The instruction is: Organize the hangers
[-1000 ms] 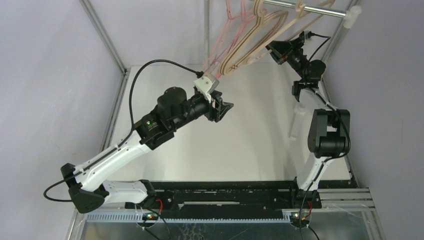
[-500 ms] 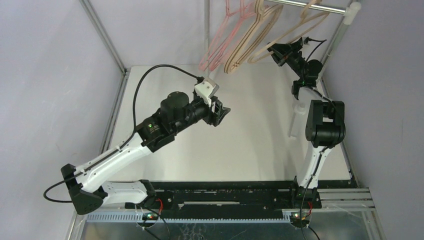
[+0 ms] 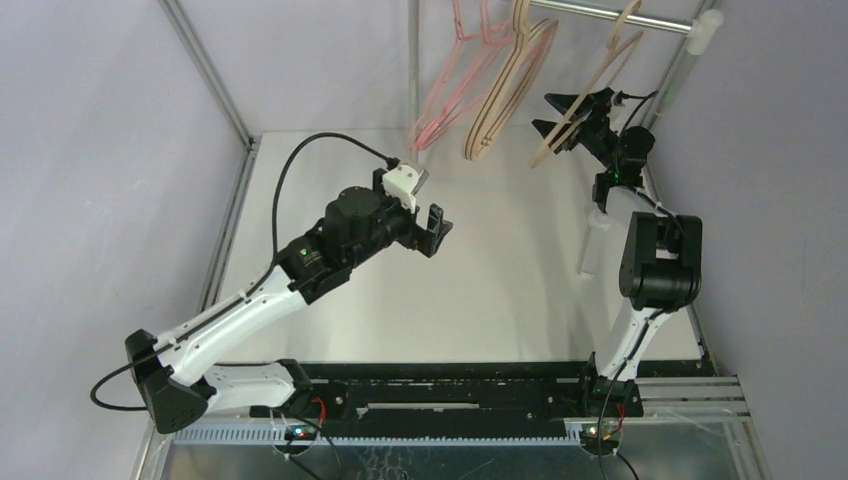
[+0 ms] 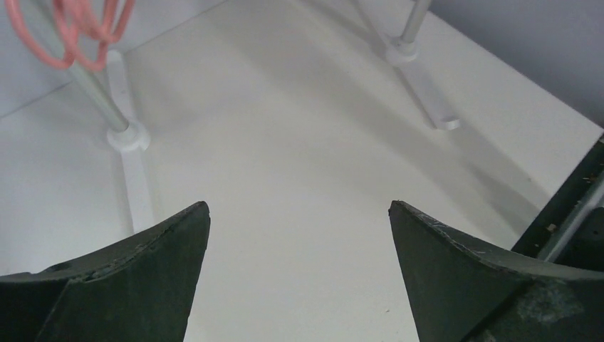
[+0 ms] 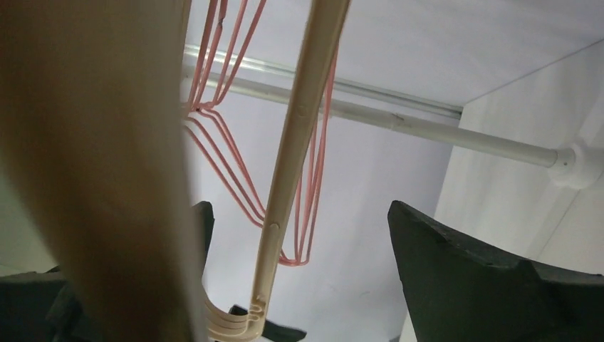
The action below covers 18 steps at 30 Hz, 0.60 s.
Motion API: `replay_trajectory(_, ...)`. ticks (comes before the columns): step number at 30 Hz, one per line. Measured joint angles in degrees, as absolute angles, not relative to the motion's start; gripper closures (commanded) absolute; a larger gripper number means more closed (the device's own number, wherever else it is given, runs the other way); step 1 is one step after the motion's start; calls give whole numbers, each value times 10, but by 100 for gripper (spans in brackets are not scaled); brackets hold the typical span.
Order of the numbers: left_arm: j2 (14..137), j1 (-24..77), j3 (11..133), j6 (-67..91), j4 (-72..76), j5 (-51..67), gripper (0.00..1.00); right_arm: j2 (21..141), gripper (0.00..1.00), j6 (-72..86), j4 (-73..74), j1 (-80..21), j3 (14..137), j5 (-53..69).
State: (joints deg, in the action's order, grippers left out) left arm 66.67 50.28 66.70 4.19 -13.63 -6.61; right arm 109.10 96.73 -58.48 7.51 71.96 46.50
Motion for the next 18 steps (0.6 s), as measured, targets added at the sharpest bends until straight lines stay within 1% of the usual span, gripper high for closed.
replay_trajectory(5, 655, 474, 639, 61, -138, -79, 0, 1032, 0, 911, -531, 75, 689, 474)
replay_trajectory(10, 619, 419, 583, 96, -123, -89, 1, 927, 0, 797, -418, 75, 625, 460)
replay_trajectory(15, 599, 370, 511, 136, -101, -104, 1, 796, 0, 631, -225, 74, 599, 387)
replay_trajectory(18, 603, 354, 483, 156, -93, -115, 1, 715, 0, 546, -141, 74, 592, 324)
